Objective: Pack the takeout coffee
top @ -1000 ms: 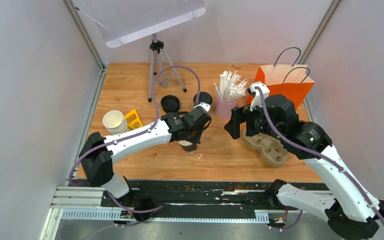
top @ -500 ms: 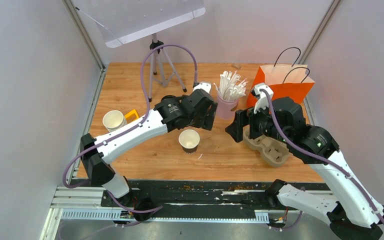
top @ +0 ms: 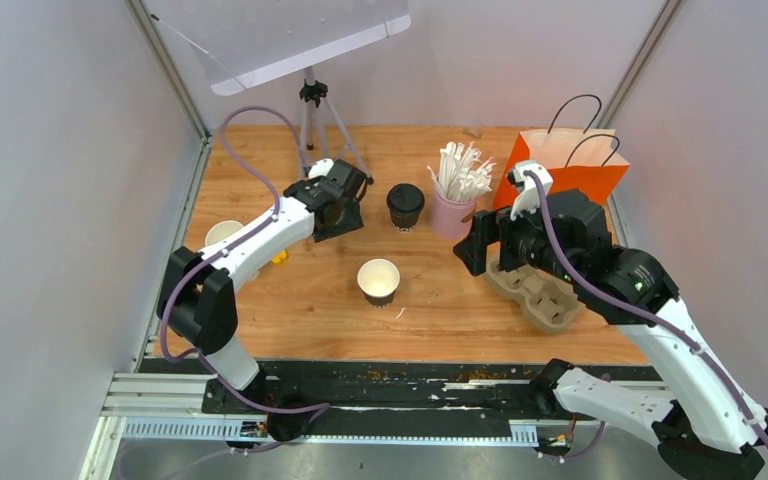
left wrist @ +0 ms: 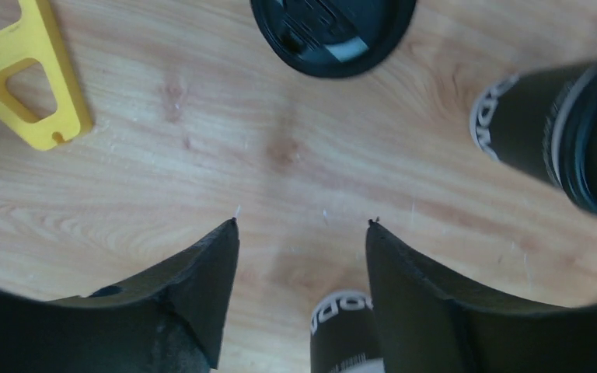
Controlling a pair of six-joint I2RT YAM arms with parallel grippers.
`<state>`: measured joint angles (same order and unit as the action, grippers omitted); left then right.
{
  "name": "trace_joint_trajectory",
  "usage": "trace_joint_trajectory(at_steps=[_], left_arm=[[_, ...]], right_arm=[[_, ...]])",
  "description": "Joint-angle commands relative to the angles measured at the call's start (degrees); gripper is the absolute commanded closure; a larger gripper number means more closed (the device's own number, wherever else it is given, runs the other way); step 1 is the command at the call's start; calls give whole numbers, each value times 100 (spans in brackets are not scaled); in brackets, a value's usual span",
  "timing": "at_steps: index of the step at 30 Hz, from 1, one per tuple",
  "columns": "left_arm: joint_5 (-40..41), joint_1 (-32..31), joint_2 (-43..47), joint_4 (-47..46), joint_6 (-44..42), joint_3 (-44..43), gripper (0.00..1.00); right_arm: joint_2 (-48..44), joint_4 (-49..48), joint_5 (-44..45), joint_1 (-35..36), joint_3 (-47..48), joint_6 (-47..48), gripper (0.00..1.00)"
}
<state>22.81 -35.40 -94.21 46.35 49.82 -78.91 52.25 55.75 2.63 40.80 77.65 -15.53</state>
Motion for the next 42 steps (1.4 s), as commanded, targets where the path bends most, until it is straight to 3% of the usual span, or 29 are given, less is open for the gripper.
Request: trace_joint_trajectory(at_steps=[1,12,20,37,42], left_arm=[[-39,420,316,-1470,1019,587,36],[323,1039,-124,-2507,1568,801,47],[79,1344,-456,-2670,1513,806,54],[116,1544,-1012,-2803,1371,690,58],[31,1553,-1107,-2867,1220,567,66]], right_arm=[[233,-234,108,-8,375,-253,7],[844,-117,348,-6,1173,-333,7],[917,-94,514,-9,1228,-437,7],[828,99,636,-3,1176,-653,7],[787,153,686,-7,1157,-678,7]])
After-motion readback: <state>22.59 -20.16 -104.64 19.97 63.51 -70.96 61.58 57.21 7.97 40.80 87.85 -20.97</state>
